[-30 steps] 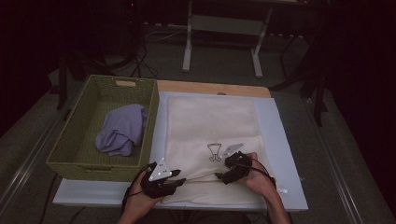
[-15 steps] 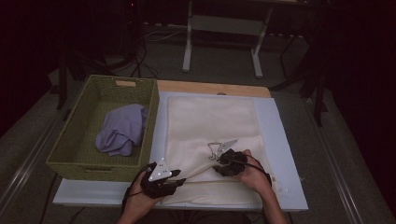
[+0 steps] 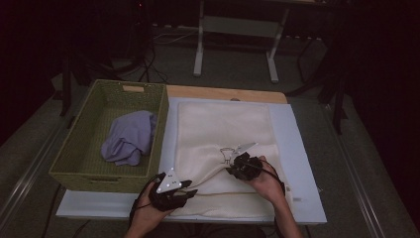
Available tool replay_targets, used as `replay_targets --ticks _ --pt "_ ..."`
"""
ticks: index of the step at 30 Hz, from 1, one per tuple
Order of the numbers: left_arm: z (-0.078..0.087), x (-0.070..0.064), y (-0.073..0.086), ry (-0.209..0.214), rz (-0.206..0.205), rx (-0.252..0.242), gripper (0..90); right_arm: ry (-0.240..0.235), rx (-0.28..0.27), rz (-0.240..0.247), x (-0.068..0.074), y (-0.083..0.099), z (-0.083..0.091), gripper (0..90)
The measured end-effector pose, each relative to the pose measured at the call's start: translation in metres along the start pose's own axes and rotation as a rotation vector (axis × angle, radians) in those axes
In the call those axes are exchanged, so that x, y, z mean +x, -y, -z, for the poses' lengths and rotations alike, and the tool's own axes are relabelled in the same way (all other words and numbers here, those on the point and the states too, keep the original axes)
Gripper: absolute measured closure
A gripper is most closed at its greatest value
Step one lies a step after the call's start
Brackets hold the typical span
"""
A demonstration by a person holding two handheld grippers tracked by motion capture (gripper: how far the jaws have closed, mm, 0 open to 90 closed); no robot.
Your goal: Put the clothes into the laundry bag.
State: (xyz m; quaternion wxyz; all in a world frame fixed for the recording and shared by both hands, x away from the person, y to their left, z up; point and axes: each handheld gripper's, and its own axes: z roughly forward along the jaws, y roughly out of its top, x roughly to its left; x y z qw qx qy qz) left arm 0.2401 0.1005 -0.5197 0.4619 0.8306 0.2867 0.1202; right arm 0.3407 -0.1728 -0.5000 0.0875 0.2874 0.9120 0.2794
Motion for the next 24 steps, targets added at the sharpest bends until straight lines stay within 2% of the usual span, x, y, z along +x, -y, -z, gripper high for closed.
replay_targets --ticks 3,6,7,8,9,10,12,15,17,19,24 --pt "0.002 -0.001 -0.001 0.006 -0.001 -0.010 61.6 0.008 -0.021 -0.015 -0.001 -0.002 0.003 86.6" --pt "0.005 -0.001 -0.001 0.008 0.001 -0.013 61.6 0.010 -0.082 -0.054 -0.003 -0.005 0.009 86.7" --pt "0.006 -0.002 -0.002 0.010 -0.001 -0.018 61.6 0.010 -0.082 -0.054 -0.003 -0.005 0.009 86.7" --pt "0.009 -0.004 -0.003 0.012 -0.006 -0.026 61.6 0.009 -0.118 -0.076 -0.004 -0.005 0.012 86.7" --pt "0.009 -0.004 -0.003 0.012 -0.006 -0.026 61.6 0.009 -0.118 -0.076 -0.004 -0.005 0.012 86.7" --pt "0.011 -0.005 -0.004 0.015 -0.009 -0.033 61.6 0.012 -0.148 -0.093 -0.005 -0.007 0.014 86.8" --pt "0.011 -0.005 -0.004 0.017 -0.010 -0.034 61.6 0.013 -0.176 -0.107 -0.006 -0.009 0.017 86.7" --pt "0.011 -0.005 -0.004 0.019 -0.008 -0.031 61.6 0.010 -0.203 -0.116 -0.007 -0.013 0.020 86.7" --pt "0.010 -0.005 -0.004 0.019 -0.006 -0.029 61.6 0.010 -0.203 -0.116 -0.007 -0.013 0.020 86.7" --pt "0.010 -0.006 -0.005 0.022 -0.008 -0.030 61.6 0.019 -0.236 -0.129 -0.008 -0.017 0.023 86.8" --pt "0.011 -0.007 -0.010 0.028 -0.007 -0.029 61.6 0.033 -0.266 -0.137 -0.007 -0.022 0.026 86.8"
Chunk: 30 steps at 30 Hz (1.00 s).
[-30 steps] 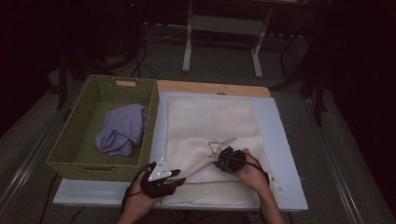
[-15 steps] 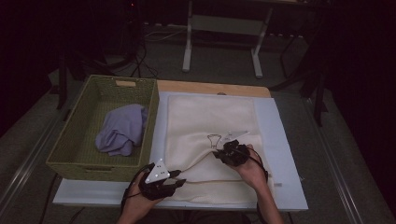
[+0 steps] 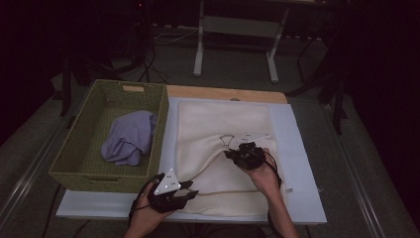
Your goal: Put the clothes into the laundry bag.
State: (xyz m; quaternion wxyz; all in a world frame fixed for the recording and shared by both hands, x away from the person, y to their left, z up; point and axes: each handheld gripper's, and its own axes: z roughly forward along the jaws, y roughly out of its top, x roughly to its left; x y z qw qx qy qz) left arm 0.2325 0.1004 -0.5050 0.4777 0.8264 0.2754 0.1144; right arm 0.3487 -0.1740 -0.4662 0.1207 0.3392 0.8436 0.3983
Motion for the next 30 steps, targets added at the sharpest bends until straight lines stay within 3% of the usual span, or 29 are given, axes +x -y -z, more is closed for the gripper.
replay_targets --ticks 5,12,21,30 --pt "0.000 0.003 -0.005 -0.011 0.012 0.018 61.2 -0.006 -0.049 -0.022 -0.001 -0.008 0.005 86.8" --pt "0.004 0.006 -0.010 -0.034 0.027 0.030 61.3 -0.005 -0.075 -0.028 -0.002 -0.015 0.009 86.9" --pt "0.013 0.015 -0.027 -0.031 0.020 0.107 59.8 -0.011 -0.087 -0.030 -0.003 -0.019 0.014 86.8" --pt "0.017 0.021 -0.038 -0.055 0.009 0.186 59.4 -0.014 -0.091 -0.031 -0.003 -0.021 0.014 86.9"
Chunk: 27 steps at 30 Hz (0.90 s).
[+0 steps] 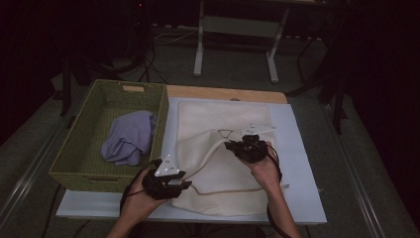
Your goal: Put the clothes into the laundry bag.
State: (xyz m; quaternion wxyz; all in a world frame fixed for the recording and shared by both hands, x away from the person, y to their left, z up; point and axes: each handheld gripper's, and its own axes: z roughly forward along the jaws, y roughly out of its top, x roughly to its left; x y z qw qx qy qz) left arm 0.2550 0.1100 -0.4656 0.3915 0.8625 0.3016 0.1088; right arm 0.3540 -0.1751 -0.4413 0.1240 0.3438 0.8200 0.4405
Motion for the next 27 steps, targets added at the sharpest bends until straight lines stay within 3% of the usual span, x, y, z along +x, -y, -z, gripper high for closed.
replay_targets --ticks 12,27 --pt "0.000 0.013 -0.022 0.032 -0.025 0.178 58.8 -0.004 0.002 -0.003 0.000 0.000 -0.001 86.9" --pt "0.011 0.037 -0.035 0.009 -0.013 0.243 57.3 0.005 -0.041 -0.034 0.000 -0.012 0.000 86.8"
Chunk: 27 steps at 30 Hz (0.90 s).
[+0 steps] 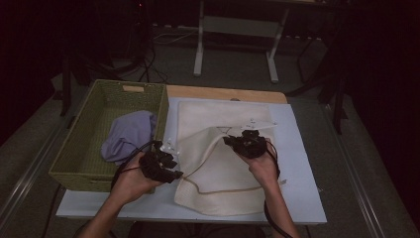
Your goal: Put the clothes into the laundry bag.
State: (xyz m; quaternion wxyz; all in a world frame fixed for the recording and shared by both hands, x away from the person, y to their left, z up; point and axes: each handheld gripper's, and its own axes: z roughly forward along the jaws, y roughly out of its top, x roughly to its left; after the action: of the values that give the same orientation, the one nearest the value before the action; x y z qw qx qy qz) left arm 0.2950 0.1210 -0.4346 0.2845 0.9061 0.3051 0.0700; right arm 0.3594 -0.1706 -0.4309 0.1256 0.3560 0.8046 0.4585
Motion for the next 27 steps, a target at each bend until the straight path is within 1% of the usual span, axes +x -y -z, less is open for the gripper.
replay_targets --ticks 4,7,8,9,12,15,17,20,24,27 --pt "0.002 0.008 -0.003 -0.006 0.007 0.018 56.4 -0.003 -0.006 -0.008 0.001 -0.002 -0.001 86.8" --pt "0.003 0.014 -0.005 -0.004 0.013 0.043 55.8 -0.008 -0.005 -0.009 0.001 -0.004 -0.001 86.8" --pt "0.003 0.014 -0.005 -0.004 0.013 0.043 55.7 -0.008 -0.005 -0.009 0.001 -0.004 -0.001 86.8" --pt "0.003 0.017 -0.006 -0.006 0.007 0.059 55.7 -0.007 -0.003 -0.005 0.001 -0.004 -0.002 86.8" --pt "0.004 0.021 -0.009 0.007 0.010 0.068 55.6 -0.007 0.002 -0.001 0.001 -0.005 -0.002 86.8" --pt "0.005 0.025 -0.011 0.013 0.014 0.087 54.9 -0.008 0.005 -0.001 0.000 -0.005 -0.002 86.8" --pt "0.004 0.026 -0.012 0.014 0.012 0.112 55.1 -0.008 0.005 -0.001 0.000 -0.005 -0.002 86.8" --pt "0.004 0.026 -0.014 0.021 -0.003 0.151 55.2 -0.009 0.007 0.002 0.000 -0.005 -0.002 86.8" --pt "0.006 0.029 -0.017 0.011 -0.014 0.180 54.9 -0.009 0.006 0.000 0.000 -0.006 -0.001 86.8" --pt "0.010 0.034 -0.020 0.002 -0.008 0.194 53.9 -0.010 0.007 -0.001 0.001 -0.006 -0.002 86.7"
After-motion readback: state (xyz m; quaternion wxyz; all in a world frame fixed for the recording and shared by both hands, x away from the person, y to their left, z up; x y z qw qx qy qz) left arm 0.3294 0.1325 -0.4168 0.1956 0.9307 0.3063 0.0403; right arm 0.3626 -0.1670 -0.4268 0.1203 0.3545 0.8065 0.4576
